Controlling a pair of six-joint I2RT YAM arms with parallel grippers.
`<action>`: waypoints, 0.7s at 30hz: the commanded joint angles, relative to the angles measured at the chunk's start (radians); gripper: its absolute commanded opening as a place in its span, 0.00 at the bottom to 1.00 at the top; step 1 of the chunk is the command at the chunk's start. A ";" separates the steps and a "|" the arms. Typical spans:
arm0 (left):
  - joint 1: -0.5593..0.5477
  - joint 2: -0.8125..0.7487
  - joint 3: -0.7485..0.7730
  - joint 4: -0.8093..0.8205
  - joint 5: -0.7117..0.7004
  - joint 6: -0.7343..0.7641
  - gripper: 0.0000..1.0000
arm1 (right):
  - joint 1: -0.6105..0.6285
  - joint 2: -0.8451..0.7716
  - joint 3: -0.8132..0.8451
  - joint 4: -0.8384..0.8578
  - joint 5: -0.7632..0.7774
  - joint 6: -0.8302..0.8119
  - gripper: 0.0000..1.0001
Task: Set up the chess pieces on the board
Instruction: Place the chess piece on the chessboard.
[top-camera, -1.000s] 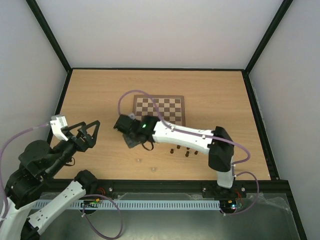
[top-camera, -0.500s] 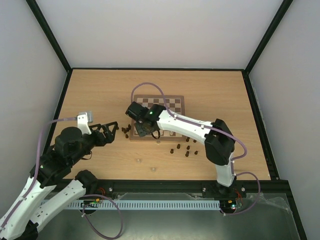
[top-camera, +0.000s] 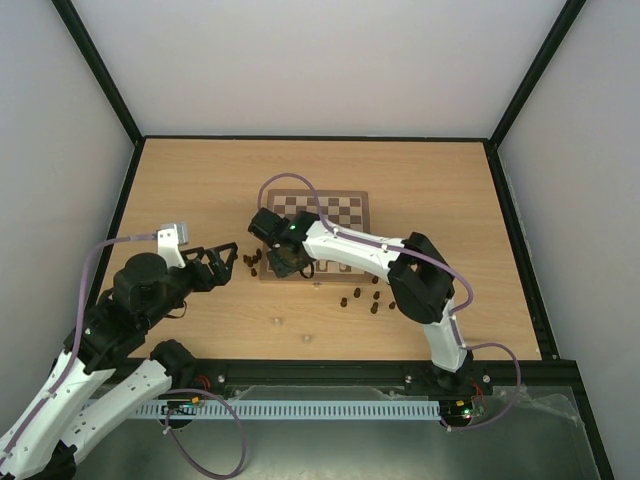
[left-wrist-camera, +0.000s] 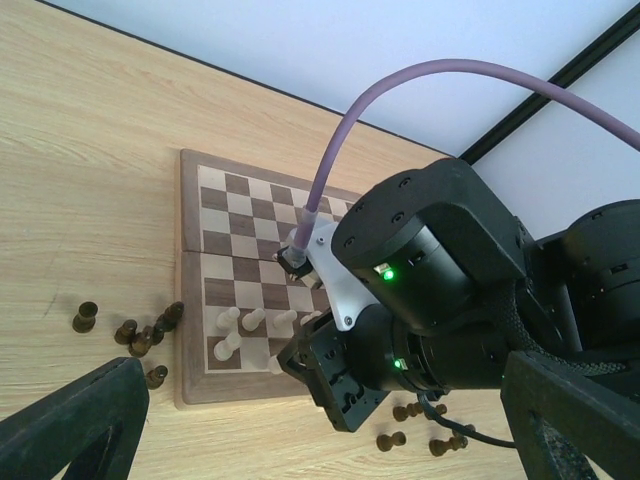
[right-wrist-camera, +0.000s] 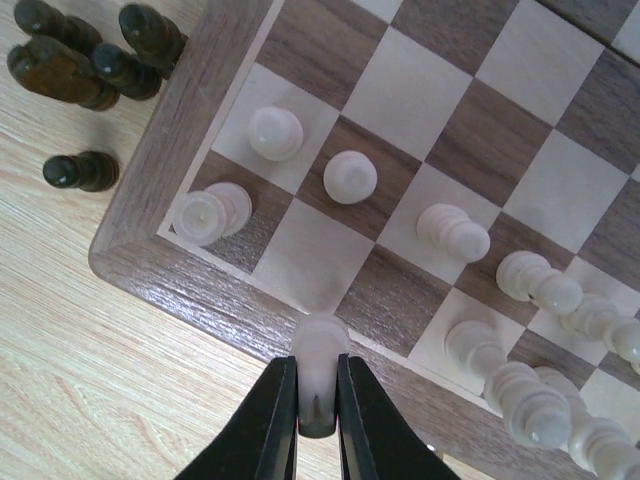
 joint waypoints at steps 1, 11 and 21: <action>0.004 0.005 -0.004 0.018 -0.004 0.010 0.99 | -0.014 0.037 0.048 -0.011 -0.015 -0.022 0.11; 0.004 0.015 -0.004 0.021 -0.003 0.014 1.00 | -0.037 0.072 0.075 -0.003 -0.032 -0.032 0.11; 0.003 0.018 -0.008 0.030 -0.004 0.014 0.99 | -0.047 0.083 0.077 0.004 -0.044 -0.043 0.13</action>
